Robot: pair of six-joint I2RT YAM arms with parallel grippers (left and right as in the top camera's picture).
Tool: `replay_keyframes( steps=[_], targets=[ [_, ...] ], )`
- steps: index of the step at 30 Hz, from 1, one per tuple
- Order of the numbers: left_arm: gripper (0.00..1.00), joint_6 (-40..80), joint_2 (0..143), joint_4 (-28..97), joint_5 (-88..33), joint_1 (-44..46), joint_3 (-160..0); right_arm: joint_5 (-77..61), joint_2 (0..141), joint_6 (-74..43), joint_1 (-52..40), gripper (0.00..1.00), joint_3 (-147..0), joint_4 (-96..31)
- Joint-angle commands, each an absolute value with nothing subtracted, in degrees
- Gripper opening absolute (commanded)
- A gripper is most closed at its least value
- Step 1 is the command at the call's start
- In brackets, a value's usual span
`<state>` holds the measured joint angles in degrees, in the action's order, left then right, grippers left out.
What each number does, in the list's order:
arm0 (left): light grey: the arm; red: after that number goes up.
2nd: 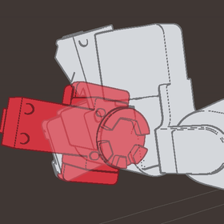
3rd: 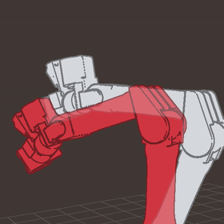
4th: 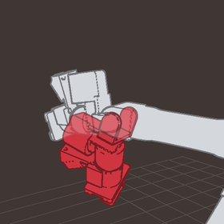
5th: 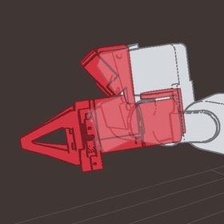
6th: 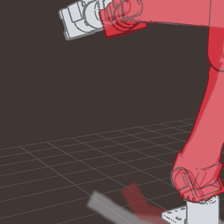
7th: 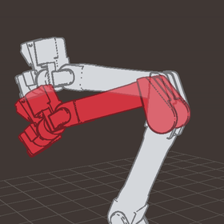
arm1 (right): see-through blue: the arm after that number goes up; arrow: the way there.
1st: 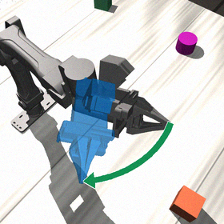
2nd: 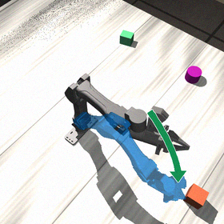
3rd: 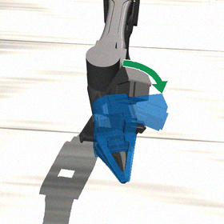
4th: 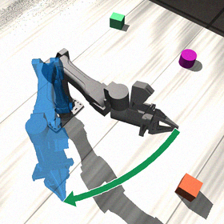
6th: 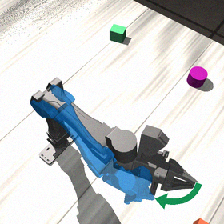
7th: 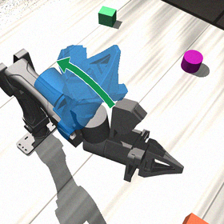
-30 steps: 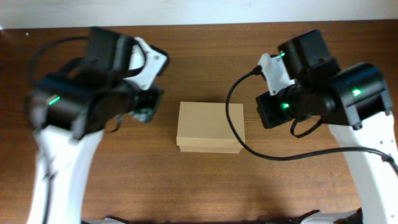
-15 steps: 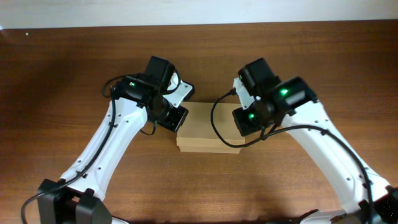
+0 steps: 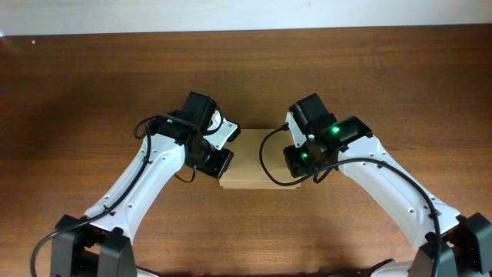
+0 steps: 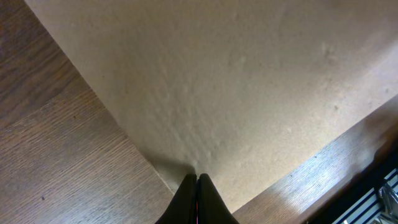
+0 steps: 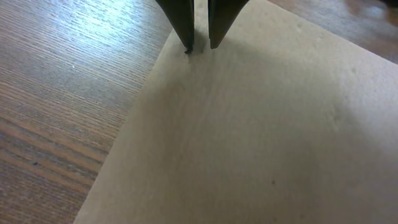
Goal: Pack container
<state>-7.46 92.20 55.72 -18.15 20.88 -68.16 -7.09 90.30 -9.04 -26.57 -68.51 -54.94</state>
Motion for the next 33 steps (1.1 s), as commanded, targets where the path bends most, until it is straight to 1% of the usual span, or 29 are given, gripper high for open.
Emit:
replay_keyframes(
  steps=[1,4,7,9,11,14,16,18,20,22,23,24,25,26,27,28,29,33],
  targets=[
    [0.03,-5.89,91.59,55.29,-18.74,21.02,-66.52,-6.83,91.24,-9.47,-26.94,0.08,-68.05,-54.59],
    [0.03,-5.54,91.46,54.94,-19.22,20.99,-67.05,-6.83,90.67,-9.3,-26.94,0.08,-69.23,-55.77],
    [0.03,-5.37,90.32,57.93,-19.29,20.95,-71.31,-6.07,89.19,-9.3,-26.87,0.08,-76.01,-62.65],
    [0.04,-5.39,88.99,61.95,-17.17,20.95,-77.58,-2.31,88.31,-9.3,-26.87,0.08,-84.09,-69.12],
    [0.07,-5.41,87.74,65.17,-12.51,20.95,-84.62,0.56,88.07,-9.32,-26.89,0.08,-94.48,-75.31],
    [0.13,-5.41,86.54,69.82,-3.4,20.95,-95.7,4.67,88.07,-9.32,-26.87,0.08,-107.83,-81.76],
    [0.2,-5.43,86.13,73.93,3.07,20.95,-103.98,8.38,88.07,-9.37,-26.87,0.1,-116.88,-86.11],
    [0.22,-5.43,86.0,76.71,7.18,20.95,-109.12,10.94,88.07,-9.37,-26.87,0.1,-122.58,-89.54],
    [0.27,-5.43,85.78,79.85,11.42,20.95,-114.39,13.37,87.96,-9.56,-26.89,0.1,-127.79,-93.36],
    [0.33,-5.43,85.08,82.17,15.57,20.95,-117.6,13.61,87.53,-9.8,-26.89,0.1,-132.55,-97.21],
    [0.41,-5.43,84.29,82.96,17.93,20.95,-118.54,13.54,86.8,-10.0,-26.89,0.1,-134.19,-97.32],
    [0.64,-5.43,83.48,83.05,19.44,20.95,-118.67,13.65,85.65,-10.2,-26.89,0.13,-135.0,-97.01],
    [0.99,-5.43,82.43,83.02,21.17,20.95,-118.67,13.82,84.64,-10.17,-26.89,0.23,-135.41,-96.64],
    [0.99,-5.43,81.71,83.02,22.41,20.95,-118.67,14.33,83.57,-10.15,-26.89,0.39,-135.46,-96.16],
    [0.99,-5.43,81.25,83.02,23.11,20.95,-118.67,14.85,82.78,-10.13,-26.89,0.52,-135.46,-95.83],
    [0.99,-5.45,80.51,83.05,23.92,20.95,-118.67,15.09,82.04,-10.15,-26.89,0.67,-135.46,-95.79],
    [0.99,-5.45,80.03,83.05,23.9,20.95,-118.67,15.09,81.38,-10.13,-26.89,0.99,-135.44,-95.81],
    [0.99,-5.43,78.98,83.81,23.81,20.95,-118.67,15.09,79.7,-10.13,-26.89,0.99,-135.44,-97.32]
  ],
)
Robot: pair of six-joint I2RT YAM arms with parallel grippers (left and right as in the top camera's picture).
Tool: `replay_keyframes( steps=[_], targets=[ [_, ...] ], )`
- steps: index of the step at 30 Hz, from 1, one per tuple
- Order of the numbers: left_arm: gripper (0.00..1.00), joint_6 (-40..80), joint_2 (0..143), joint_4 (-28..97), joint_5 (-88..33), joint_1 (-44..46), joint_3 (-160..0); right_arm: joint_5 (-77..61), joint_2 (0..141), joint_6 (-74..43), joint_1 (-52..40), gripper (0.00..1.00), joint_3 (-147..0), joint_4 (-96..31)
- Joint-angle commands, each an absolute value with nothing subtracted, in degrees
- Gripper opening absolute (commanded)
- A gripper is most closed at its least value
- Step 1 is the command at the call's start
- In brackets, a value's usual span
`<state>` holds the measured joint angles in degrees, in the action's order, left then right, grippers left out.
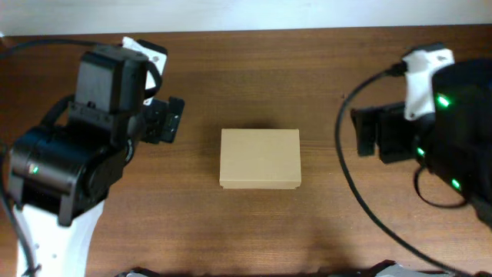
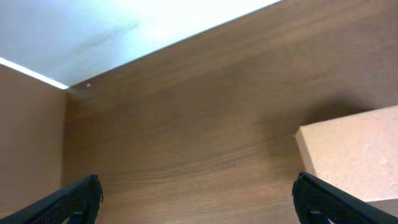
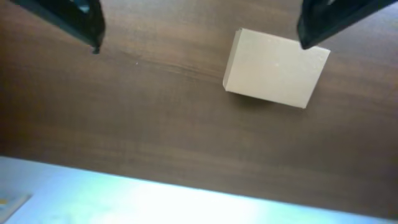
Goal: Pack container
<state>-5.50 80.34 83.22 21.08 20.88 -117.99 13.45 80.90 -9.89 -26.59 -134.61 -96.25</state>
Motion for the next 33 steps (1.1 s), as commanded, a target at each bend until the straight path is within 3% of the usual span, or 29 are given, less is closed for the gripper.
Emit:
replay_keyframes(
  steps=[1,19,24,27,32,33],
  targets=[
    [0.99,-5.43,78.98,84.12,23.81,20.95,-118.67,15.07,79.53,-10.15,-26.89,0.99,-135.41,-97.3],
    [0.99,-5.43,79.05,86.65,23.81,20.95,-118.65,15.09,82.65,-10.13,-26.87,0.99,-135.31,-97.3],
    [0.99,-5.43,79.05,86.65,23.81,20.95,-118.65,16.1,78.89,-8.47,-19.75,0.99,-132.42,-92.88],
    [0.99,-5.43,79.05,86.65,23.81,20.95,-118.65,13.54,73.14,-8.47,-11.68,0.99,-124.29,-84.07],
    [0.99,-5.43,79.05,86.65,23.81,20.95,-118.65,10.48,55.57,-8.47,2.5,0.99,-94.28,-65.6],
    [0.99,-5.43,79.05,86.65,23.81,20.95,-118.65,10.31,48.12,-8.49,4.27,0.99,-81.87,-59.02]
  ],
)
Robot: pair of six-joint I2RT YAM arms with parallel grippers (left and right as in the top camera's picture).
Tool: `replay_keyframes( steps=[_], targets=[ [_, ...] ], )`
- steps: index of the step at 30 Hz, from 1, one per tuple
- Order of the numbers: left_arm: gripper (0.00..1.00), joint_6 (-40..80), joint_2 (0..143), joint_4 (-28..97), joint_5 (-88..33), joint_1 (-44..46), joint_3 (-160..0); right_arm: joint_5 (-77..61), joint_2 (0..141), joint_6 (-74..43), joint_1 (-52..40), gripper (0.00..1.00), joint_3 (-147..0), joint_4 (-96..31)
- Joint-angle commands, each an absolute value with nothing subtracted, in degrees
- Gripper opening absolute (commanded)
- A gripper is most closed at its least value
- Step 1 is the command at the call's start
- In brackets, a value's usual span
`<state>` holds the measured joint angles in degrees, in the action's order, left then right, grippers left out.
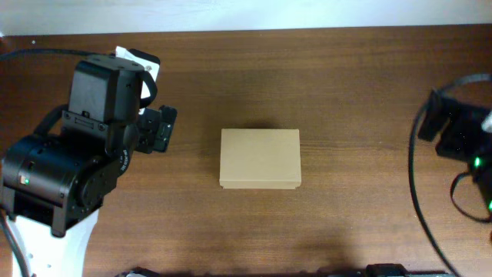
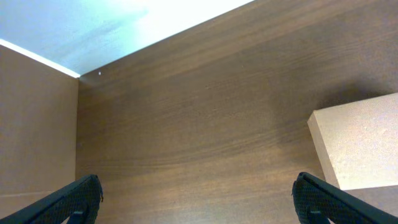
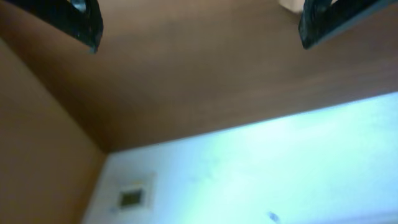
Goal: Pack container
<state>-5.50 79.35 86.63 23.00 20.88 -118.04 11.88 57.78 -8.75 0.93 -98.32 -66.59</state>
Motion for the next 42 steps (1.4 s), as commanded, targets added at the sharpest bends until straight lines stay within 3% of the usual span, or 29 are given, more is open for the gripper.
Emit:
replay_keyframes(
  steps=[1,6,15,25,42],
  targets=[
    [0.99,-5.43,79.05,86.65,23.81,20.95,-118.65,9.76,44.69,-8.47,4.23,0.99,-76.23,-55.99],
    [0.99,-5.43,79.05,86.65,23.81,20.95,-118.65,7.66,26.76,-8.69,4.14,0.99,-48.29,-44.31],
    [0.99,-5.43,79.05,86.65,23.81,20.95,-118.65,7.7,5.13,-9.98,4.14,0.99,-19.79,-29.98],
    [0.99,-5.43,79.05,86.65,23.81,20.95,-118.65,7.7,0.19,-9.96,4.16,0.99,-8.27,-28.64],
    [0.99,-5.43,79.05,86.65,23.81,20.95,-118.65,7.7,0.19,-9.96,4.16,0.99,-7.94,-28.47]
  ],
)
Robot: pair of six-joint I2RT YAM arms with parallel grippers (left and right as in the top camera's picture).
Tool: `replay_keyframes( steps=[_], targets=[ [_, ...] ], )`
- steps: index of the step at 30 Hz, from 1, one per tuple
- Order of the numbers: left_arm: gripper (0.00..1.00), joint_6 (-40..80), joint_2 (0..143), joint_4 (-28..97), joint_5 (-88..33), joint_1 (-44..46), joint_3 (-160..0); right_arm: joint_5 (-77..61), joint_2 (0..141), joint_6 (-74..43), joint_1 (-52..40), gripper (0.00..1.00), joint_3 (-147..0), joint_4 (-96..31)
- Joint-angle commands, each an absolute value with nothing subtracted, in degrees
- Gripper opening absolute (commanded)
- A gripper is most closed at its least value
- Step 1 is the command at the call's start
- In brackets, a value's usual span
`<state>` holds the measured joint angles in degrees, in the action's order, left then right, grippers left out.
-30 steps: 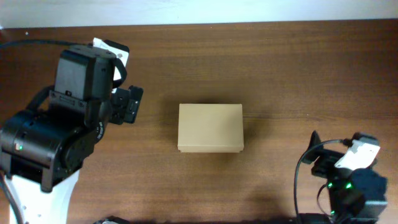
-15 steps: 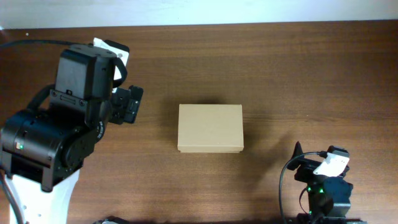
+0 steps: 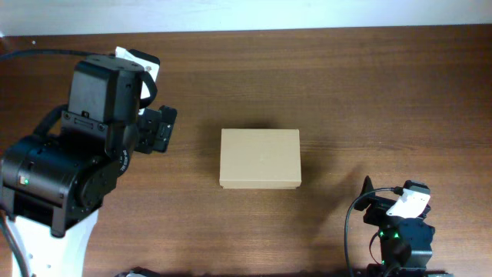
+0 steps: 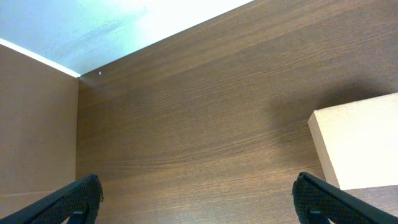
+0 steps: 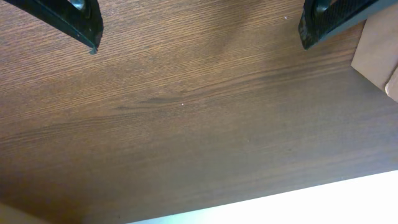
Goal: Pack container
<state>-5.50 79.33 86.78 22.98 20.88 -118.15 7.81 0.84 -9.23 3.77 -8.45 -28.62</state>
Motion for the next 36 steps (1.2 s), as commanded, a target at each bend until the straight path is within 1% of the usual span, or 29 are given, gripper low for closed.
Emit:
replay_keyframes(
  steps=[1,5,8,11,15,16,17,19,20,22,25,27,29,36],
  targets=[
    [0.99,-5.43,79.05,86.65,23.81,20.95,-118.65,7.7,0.19,-9.96,4.16,0.99,-7.94,-28.47],
    [0.99,-5.43,78.67,86.65,23.79,20.95,-118.65,7.7,0.19,-9.96,4.16,0.99,-7.94,-28.47],
    [0.99,-5.98,75.57,86.15,23.86,20.86,-117.58,7.7,0.19,-9.96,4.16,0.99,-7.94,-28.47],
    [0.99,-7.55,70.0,77.58,23.79,18.55,-112.97,7.7,0.19,-9.96,4.16,0.99,-7.94,-28.47],
    [0.99,-7.55,57.69,56.18,23.22,12.73,-95.31,7.7,0.19,-9.96,4.16,0.99,-7.94,-28.47],
    [0.99,-7.55,53.21,47.79,23.2,10.79,-87.09,7.7,0.19,-9.96,4.16,0.99,-7.94,-28.47],
    [0.99,-7.55,51.18,43.86,23.22,10.0,-83.18,7.7,0.19,-9.96,4.16,0.99,-7.94,-28.47],
    [0.99,-7.55,42.09,28.01,23.2,7.73,-66.15,7.7,0.19,-9.96,4.16,0.99,-7.94,-28.47],
    [0.99,-7.55,40.29,24.77,23.2,7.44,-62.83,7.7,0.19,-9.96,4.16,0.99,-7.94,-28.47],
    [0.99,-7.55,33.56,12.16,23.2,6.72,-50.13,7.7,0.19,-9.96,4.16,0.99,-7.94,-28.47],
    [0.99,-7.55,24.1,-1.74,23.22,6.68,-33.26,7.7,0.19,-9.96,4.16,0.99,-7.94,-28.47],
    [0.99,-7.55,19.59,-5.85,23.22,6.68,-26.11,7.7,0.19,-9.96,4.16,0.99,-7.94,-28.47],
    [0.99,-7.55,13.67,-7.27,23.22,5.63,-17.61,7.73,0.19,-9.96,4.16,0.99,-7.94,-28.47],
    [0.99,-7.55,6.13,-7.29,23.22,2.92,-7.03,7.7,0.19,-9.96,4.16,0.99,-7.94,-28.47]
  ],
)
